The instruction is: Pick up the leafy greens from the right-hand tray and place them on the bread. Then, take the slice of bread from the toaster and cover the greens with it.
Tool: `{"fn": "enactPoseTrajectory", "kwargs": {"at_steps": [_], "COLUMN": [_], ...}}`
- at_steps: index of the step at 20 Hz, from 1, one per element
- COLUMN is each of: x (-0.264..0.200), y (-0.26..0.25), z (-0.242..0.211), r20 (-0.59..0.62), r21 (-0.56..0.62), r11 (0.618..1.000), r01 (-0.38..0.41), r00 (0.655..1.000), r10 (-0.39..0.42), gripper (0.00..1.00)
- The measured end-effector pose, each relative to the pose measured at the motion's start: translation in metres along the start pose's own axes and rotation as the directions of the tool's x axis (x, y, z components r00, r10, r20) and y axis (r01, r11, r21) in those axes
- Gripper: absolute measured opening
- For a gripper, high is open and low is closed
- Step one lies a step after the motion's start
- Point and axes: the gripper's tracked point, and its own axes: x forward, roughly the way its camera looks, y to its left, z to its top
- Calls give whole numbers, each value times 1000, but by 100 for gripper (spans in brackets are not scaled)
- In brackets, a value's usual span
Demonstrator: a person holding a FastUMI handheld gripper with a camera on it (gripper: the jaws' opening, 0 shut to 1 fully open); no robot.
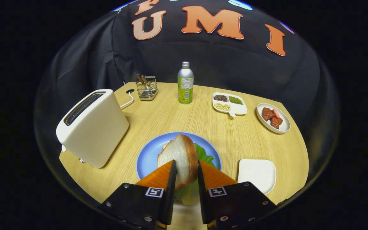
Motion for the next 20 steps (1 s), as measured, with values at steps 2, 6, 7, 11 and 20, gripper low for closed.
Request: {"fn": "enactPoseTrajectory", "kwargs": {"at_steps": [2, 6, 7, 11, 20], "x": [0, -3, -4, -17, -86], "y": [-11, -27, -31, -52, -125], "z": [1, 6, 8, 20, 76], "r20": [13, 28, 37, 80, 245], "r21": [-5, 27, 34, 44, 82], "r11": [1000, 999, 999, 998, 991], "r01": [22, 25, 26, 43, 107], "r00": [1000, 999, 999, 996, 961], "r10": [-22, -26, -27, -46, -124], "gripper": [40, 45, 58, 100, 100]}}
